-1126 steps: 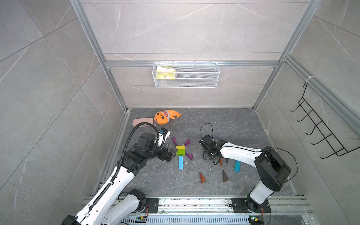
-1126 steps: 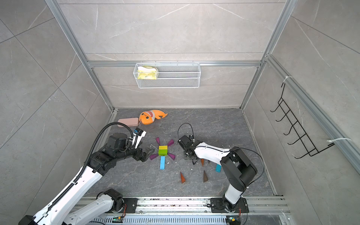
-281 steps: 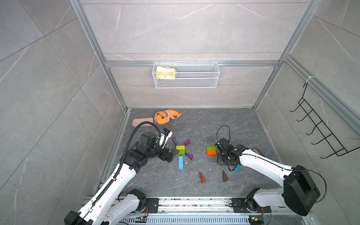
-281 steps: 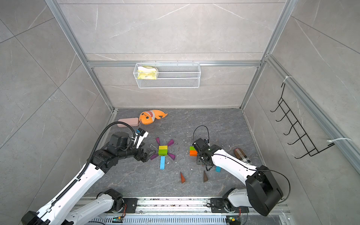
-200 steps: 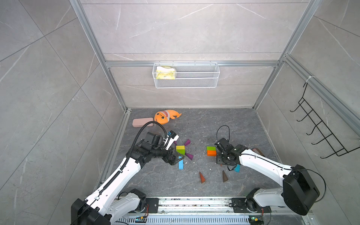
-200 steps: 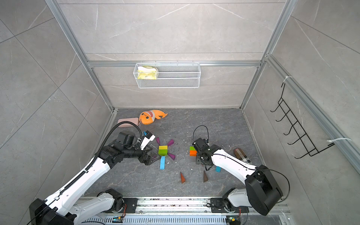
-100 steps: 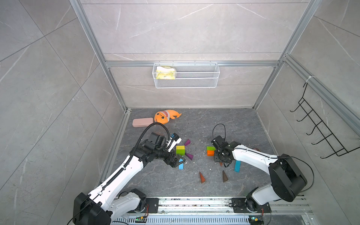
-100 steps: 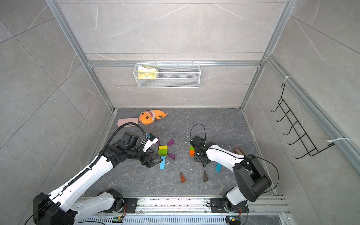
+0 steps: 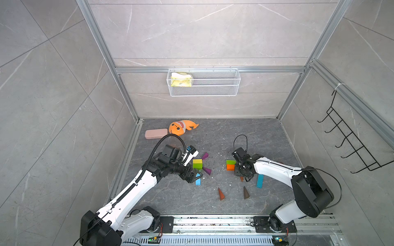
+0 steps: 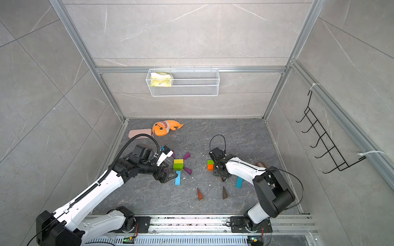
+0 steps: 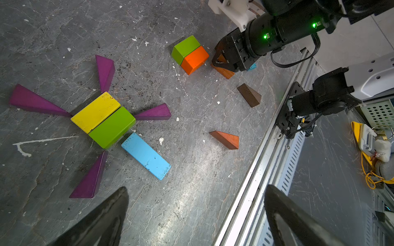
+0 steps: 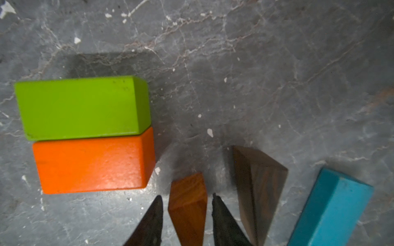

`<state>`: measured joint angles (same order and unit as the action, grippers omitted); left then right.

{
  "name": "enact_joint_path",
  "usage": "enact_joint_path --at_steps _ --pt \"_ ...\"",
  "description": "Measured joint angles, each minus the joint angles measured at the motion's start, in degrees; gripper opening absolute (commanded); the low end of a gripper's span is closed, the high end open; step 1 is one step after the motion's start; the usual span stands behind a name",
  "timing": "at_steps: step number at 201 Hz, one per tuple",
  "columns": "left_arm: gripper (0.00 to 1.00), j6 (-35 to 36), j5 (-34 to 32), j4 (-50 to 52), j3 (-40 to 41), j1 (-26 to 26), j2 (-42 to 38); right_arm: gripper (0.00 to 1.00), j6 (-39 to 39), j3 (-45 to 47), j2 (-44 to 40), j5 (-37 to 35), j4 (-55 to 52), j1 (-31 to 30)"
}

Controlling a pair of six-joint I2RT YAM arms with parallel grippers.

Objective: Assemble a small pinwheel with building blocks
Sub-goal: Pick up the building block from the center of the board.

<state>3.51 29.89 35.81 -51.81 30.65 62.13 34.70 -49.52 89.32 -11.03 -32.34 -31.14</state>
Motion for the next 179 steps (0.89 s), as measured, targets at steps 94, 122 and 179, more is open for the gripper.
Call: enact_joint_path --at_steps 94,122,179 --pt "1.00 0.0 -0.8 0.1 0.0 0.0 0.0 0.26 -0.2 0.0 0.5 0.4 0.3 0.0" --pt "1.00 0.0 -1.0 0.2 0.0 0.0 0.0 0.25 -0.2 0.0 0.5 0.3 0.3 0.0" --pt "1.00 0.0 -1.0 0.2 0.0 0.0 0.0 0.24 -0.2 0.0 -0.2 0.4 -0.2 0.0"
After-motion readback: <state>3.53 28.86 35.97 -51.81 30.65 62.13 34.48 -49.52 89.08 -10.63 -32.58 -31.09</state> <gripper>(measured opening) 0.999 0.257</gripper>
